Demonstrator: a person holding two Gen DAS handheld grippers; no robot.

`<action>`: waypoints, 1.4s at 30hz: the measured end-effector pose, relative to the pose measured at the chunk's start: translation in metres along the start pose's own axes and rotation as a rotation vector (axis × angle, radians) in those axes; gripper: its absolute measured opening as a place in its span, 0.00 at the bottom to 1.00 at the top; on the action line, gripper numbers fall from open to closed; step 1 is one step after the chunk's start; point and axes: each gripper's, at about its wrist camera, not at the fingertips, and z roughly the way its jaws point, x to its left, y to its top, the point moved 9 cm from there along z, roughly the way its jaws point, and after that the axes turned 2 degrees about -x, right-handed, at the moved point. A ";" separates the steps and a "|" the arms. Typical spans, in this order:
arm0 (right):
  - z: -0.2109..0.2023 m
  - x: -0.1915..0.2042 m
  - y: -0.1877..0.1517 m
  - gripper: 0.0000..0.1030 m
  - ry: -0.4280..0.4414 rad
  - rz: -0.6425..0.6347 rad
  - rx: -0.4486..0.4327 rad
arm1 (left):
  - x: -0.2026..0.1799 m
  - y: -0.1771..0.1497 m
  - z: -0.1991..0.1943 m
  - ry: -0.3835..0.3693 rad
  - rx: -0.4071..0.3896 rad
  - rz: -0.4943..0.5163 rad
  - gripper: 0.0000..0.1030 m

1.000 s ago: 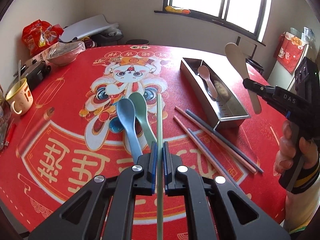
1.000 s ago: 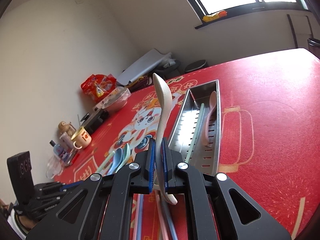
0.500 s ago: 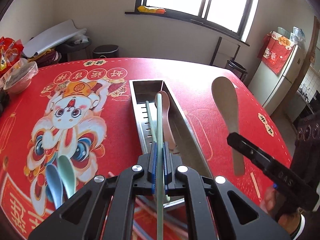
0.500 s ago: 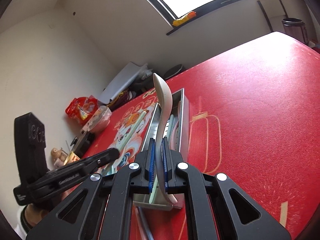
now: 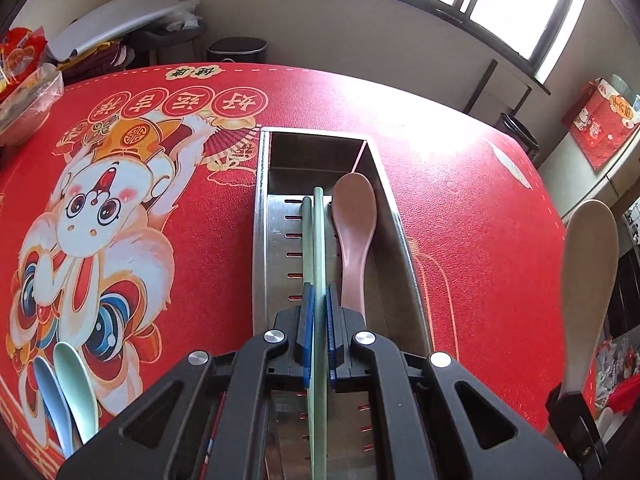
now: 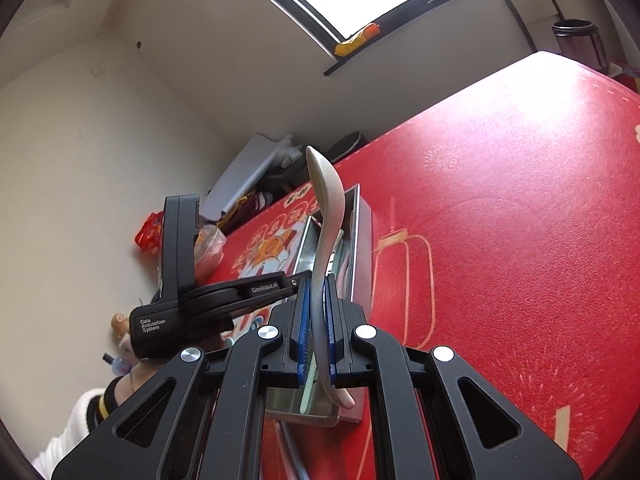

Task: Organize utensils
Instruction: 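Carry the green chopstick into the steel tray and open the left gripper, then lower the cream spoon into the steel tray and open the right gripper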

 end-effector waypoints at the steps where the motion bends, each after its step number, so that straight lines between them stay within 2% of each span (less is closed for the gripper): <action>1: -0.001 0.000 0.000 0.07 0.001 0.000 0.001 | 0.000 0.000 0.001 0.003 0.002 0.002 0.06; 6: -0.001 -0.003 0.001 0.07 0.001 0.005 -0.002 | -0.002 -0.001 0.005 0.010 0.016 0.015 0.06; 10: 0.001 -0.004 0.001 0.07 0.001 0.006 0.002 | -0.004 -0.002 0.008 -0.024 0.039 0.006 0.06; 17: 0.003 -0.003 0.002 0.07 -0.003 0.006 0.010 | -0.006 -0.001 -0.003 -0.083 0.028 0.031 0.07; 21: 0.005 -0.003 0.001 0.07 -0.008 0.004 0.013 | -0.006 0.004 -0.015 -0.086 -0.003 0.054 0.07; 23: 0.005 -0.003 0.002 0.07 -0.007 0.005 0.011 | -0.006 0.005 -0.023 -0.086 -0.027 0.080 0.12; 25: 0.005 -0.003 0.002 0.07 -0.011 0.003 0.012 | -0.005 0.004 -0.036 -0.083 -0.073 0.124 0.33; 26: 0.006 -0.003 0.001 0.07 -0.010 0.004 0.015 | -0.004 0.003 -0.044 -0.079 -0.105 0.148 0.36; 28: 0.009 -0.003 0.000 0.07 -0.012 0.004 0.023 | 0.004 0.000 -0.056 -0.060 -0.164 0.196 0.50; 30: 0.012 -0.003 -0.002 0.07 -0.009 0.006 0.029 | 0.017 -0.006 -0.065 -0.033 -0.210 0.233 0.58; 32: 0.014 -0.004 -0.002 0.07 0.001 0.014 0.032 | 0.031 -0.014 -0.073 -0.018 -0.237 0.253 0.70; 34: 0.016 -0.004 -0.002 0.07 0.010 0.018 0.030 | 0.046 -0.019 -0.085 -0.002 -0.278 0.260 0.87; 37: 0.019 -0.005 -0.004 0.07 0.018 0.026 0.034 | 0.071 -0.027 -0.104 0.021 -0.344 0.266 0.94; 42: 0.027 -0.006 -0.008 0.07 0.010 0.029 0.039 | 0.115 -0.036 -0.120 0.048 -0.406 0.223 0.94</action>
